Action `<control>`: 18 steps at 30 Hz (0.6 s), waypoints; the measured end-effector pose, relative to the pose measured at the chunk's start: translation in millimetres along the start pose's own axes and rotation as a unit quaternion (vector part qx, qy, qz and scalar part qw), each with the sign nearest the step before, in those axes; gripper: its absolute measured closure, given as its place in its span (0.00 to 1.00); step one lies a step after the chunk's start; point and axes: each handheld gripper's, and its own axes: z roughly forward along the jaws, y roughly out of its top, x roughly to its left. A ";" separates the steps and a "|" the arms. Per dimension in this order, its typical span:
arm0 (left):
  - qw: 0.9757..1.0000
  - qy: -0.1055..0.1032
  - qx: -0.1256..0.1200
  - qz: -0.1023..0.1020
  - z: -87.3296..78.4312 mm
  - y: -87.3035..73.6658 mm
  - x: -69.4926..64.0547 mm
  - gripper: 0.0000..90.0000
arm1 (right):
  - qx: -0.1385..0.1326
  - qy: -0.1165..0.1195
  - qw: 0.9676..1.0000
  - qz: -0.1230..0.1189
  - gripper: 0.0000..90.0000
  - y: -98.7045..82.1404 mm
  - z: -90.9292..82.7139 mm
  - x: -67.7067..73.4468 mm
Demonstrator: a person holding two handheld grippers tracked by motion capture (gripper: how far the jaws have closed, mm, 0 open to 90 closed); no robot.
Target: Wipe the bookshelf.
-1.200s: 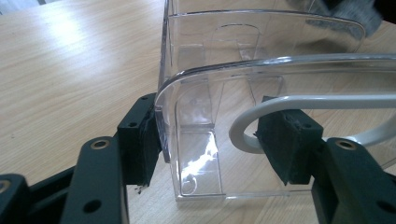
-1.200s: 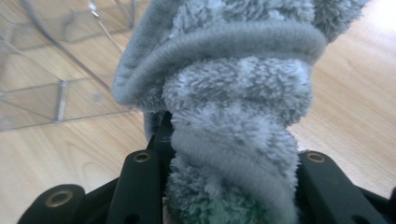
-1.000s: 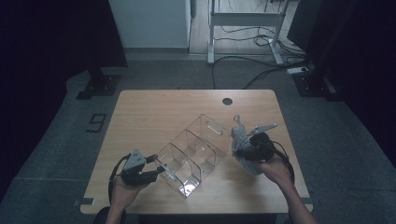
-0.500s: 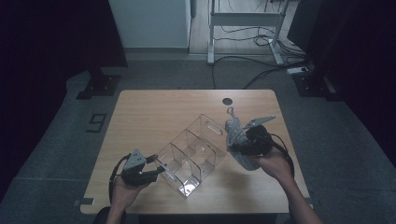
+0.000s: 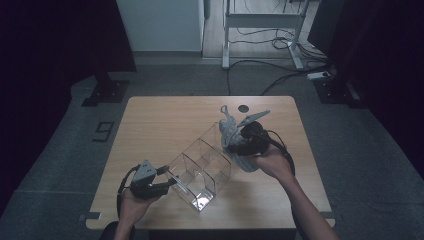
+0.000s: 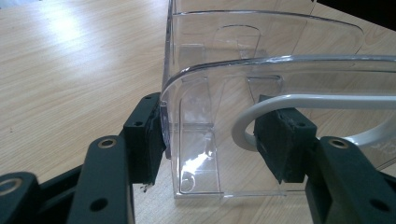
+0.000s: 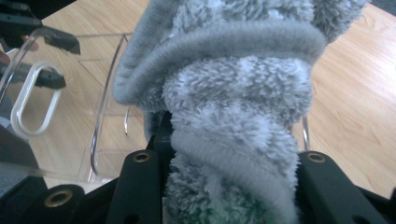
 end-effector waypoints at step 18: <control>1.000 0.000 -0.001 0.000 0.2 -0.1 -0.1 0.49 | 0.026 0.007 0.999 -0.028 0.65 47.5 62.5 19.5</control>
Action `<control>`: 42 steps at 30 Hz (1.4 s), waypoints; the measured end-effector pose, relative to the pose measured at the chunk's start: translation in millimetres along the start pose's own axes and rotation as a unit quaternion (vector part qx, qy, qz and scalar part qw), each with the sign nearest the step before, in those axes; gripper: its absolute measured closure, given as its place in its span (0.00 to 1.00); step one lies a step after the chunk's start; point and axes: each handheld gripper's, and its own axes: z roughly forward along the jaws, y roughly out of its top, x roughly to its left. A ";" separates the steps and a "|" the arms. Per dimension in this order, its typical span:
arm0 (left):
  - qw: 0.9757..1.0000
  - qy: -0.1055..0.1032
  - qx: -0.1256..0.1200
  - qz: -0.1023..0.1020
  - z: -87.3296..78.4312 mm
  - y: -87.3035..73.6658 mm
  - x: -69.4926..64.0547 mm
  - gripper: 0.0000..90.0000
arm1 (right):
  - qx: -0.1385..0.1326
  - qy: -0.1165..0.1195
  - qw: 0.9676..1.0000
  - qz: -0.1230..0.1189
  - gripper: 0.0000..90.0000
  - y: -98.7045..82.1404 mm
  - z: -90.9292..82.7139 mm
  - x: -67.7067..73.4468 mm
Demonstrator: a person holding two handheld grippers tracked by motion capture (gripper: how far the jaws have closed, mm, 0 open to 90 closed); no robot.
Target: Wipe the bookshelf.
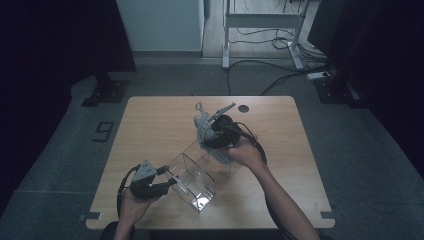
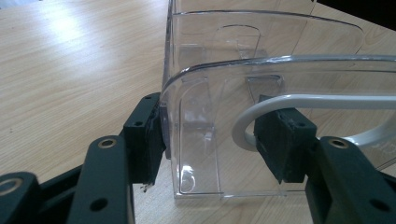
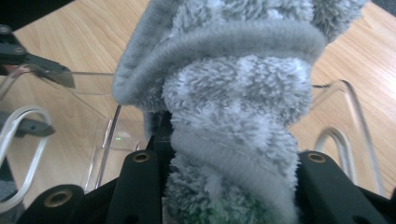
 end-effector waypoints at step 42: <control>1.000 0.010 0.005 -0.004 0.8 1.3 -2.5 0.49 | 0.026 -0.011 1.000 -0.008 0.64 -44.1 6.9 5.7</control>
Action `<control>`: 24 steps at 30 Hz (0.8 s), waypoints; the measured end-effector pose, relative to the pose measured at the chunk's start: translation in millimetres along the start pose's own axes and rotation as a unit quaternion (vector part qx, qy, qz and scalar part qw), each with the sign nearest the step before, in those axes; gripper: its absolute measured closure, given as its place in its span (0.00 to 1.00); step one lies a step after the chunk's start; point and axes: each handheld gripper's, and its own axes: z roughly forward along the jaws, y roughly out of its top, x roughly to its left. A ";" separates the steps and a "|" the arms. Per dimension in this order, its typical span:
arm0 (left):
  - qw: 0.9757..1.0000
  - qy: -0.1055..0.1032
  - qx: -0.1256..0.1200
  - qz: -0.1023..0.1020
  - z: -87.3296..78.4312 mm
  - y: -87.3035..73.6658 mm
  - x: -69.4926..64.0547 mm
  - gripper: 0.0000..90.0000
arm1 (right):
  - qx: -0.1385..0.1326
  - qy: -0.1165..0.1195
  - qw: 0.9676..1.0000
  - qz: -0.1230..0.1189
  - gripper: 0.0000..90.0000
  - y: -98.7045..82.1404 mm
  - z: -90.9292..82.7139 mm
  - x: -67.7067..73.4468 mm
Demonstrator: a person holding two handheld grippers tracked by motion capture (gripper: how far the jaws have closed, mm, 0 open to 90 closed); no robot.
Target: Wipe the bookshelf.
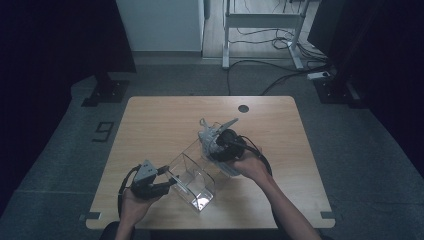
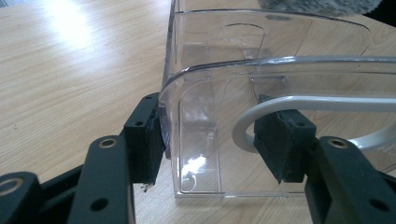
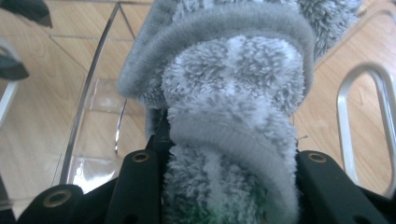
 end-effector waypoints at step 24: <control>1.000 0.000 0.001 0.001 1.5 1.3 -0.2 0.49 | 0.001 -0.007 1.000 0.021 0.65 -66.8 -8.3 -4.7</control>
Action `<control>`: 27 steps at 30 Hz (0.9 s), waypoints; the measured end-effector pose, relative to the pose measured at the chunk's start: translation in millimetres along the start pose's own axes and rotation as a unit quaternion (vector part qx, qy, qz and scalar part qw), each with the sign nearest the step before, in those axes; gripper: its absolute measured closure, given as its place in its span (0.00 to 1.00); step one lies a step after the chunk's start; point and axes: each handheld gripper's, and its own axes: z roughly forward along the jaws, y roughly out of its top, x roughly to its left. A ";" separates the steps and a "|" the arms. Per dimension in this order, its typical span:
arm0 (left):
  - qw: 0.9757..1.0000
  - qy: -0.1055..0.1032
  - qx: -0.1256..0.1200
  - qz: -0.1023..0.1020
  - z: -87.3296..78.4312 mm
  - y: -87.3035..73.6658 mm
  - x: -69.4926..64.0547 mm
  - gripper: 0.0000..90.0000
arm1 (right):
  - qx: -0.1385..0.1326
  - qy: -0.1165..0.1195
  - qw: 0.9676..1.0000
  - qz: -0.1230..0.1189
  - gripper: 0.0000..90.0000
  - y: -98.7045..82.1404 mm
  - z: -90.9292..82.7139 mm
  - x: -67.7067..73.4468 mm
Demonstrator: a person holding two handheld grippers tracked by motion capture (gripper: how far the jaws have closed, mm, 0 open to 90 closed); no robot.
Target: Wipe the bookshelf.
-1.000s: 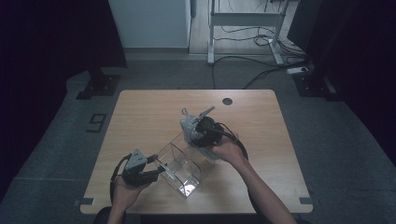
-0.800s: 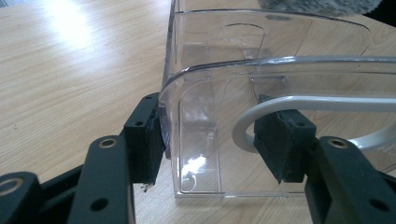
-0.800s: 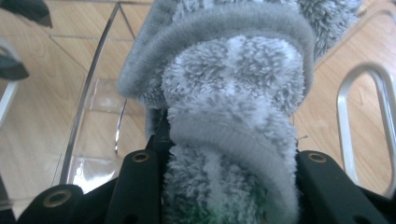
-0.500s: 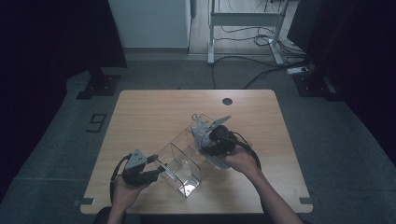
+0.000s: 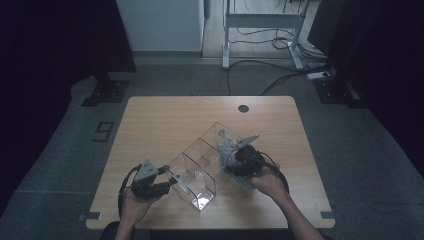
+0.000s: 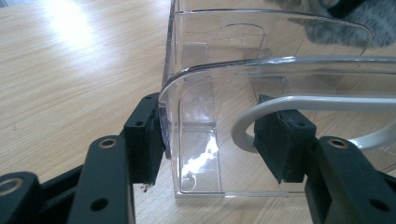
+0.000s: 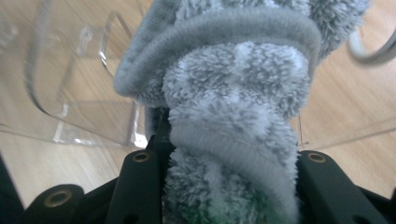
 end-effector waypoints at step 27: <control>1.000 0.001 -0.002 0.000 19.3 12.3 4.2 0.49 | 0.060 -0.042 0.997 0.015 0.65 -40.0 58.5 -18.7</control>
